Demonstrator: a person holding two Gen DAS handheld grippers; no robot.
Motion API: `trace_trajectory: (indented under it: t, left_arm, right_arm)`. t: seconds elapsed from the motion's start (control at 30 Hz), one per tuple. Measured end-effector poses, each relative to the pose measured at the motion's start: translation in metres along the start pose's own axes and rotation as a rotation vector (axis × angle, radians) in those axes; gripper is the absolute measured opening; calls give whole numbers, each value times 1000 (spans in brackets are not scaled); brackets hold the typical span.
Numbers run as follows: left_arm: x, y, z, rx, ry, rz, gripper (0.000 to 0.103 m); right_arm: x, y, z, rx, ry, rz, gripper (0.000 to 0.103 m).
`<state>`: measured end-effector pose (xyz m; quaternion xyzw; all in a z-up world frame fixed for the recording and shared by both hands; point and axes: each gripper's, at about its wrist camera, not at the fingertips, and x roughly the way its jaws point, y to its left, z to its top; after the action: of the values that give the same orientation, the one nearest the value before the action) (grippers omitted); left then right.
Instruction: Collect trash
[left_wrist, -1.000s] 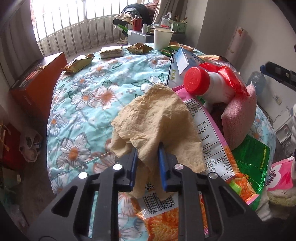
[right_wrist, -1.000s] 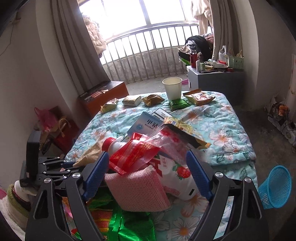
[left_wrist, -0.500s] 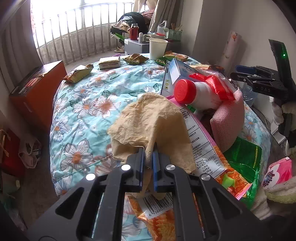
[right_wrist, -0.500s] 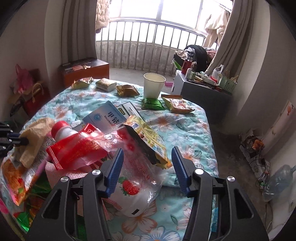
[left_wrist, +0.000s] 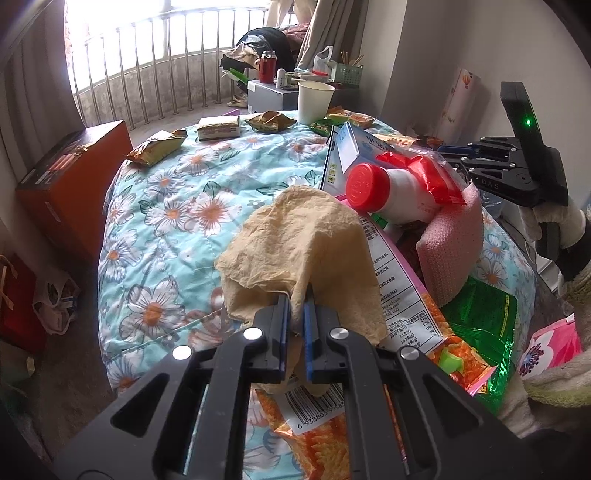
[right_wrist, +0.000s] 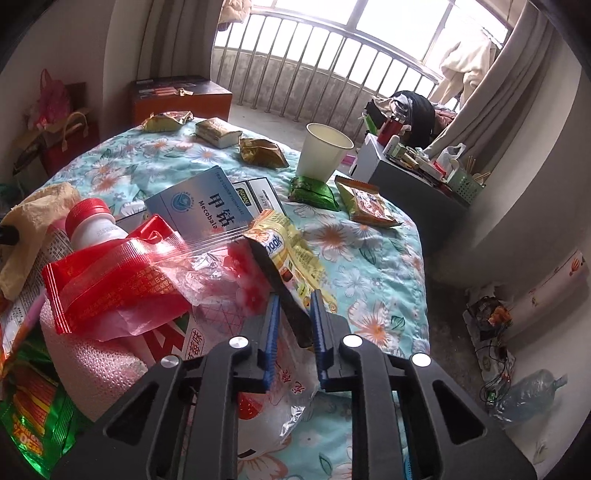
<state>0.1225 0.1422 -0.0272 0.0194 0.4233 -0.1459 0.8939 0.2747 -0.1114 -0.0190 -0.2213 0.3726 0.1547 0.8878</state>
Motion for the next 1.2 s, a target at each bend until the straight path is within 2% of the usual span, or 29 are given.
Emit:
trace_trajectory:
  t: [0.1,0.4,0.93,1.1,1.17,1.2]
  left_arm:
    - [0,1,-1,-2,1,5,5]
    - [-10,1,0,-12,-25,21,5]
    - [-54,-19,11,33,-132,86,5]
    - [-61,-25,11,39,-141,89,5]
    - [-61,-24,11,32,-139,84,5]
    - [-60,-24,11,27,-137,83,5]
  right_arm:
    - [-3,-3,-1,23,-15,-7,6]
    - [-30,-26,-1,128,-86,-4,5]
    - [-92,-53,-21,246,-212,-2,4]
    - [-102,-65,-40,307,-203,101,5]
    - [-101,-62,-50,294,-189,108,7]
    - [-98,-59,-55,275,-171,106,12]
